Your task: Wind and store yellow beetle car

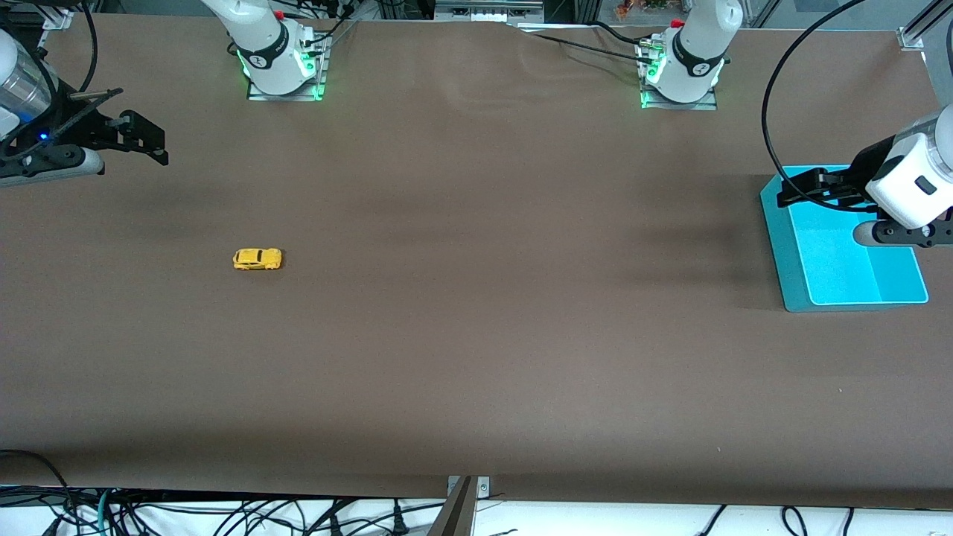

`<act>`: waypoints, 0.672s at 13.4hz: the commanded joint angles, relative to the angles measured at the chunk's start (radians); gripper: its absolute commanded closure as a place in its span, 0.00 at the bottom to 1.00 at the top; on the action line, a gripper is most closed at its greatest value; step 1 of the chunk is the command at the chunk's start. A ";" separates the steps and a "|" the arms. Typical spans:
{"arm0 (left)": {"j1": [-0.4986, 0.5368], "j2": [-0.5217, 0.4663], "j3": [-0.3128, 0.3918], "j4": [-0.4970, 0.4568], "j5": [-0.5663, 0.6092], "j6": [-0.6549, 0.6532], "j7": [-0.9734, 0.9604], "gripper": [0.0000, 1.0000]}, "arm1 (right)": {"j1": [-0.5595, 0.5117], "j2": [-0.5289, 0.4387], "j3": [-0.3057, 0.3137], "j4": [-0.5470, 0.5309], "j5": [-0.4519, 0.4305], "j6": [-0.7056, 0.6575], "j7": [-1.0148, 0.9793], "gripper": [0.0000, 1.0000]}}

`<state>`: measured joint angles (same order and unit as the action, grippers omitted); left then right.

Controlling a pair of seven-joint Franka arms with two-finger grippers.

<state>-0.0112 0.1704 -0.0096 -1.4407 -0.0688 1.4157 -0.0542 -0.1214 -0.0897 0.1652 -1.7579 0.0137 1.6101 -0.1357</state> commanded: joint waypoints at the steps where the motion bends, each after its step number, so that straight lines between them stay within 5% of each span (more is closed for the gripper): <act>1: -0.003 -0.014 -0.003 -0.001 0.020 -0.001 0.013 0.00 | 0.011 -0.002 -0.004 0.015 -0.009 -0.038 0.024 0.00; 9: -0.003 -0.014 -0.003 -0.001 0.018 0.000 0.013 0.00 | 0.012 -0.001 -0.004 0.015 -0.005 -0.035 0.010 0.00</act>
<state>-0.0112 0.1704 -0.0097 -1.4407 -0.0688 1.4157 -0.0543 -0.1159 -0.0897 0.1652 -1.7579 0.0137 1.5936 -0.1302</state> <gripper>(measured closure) 0.000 0.000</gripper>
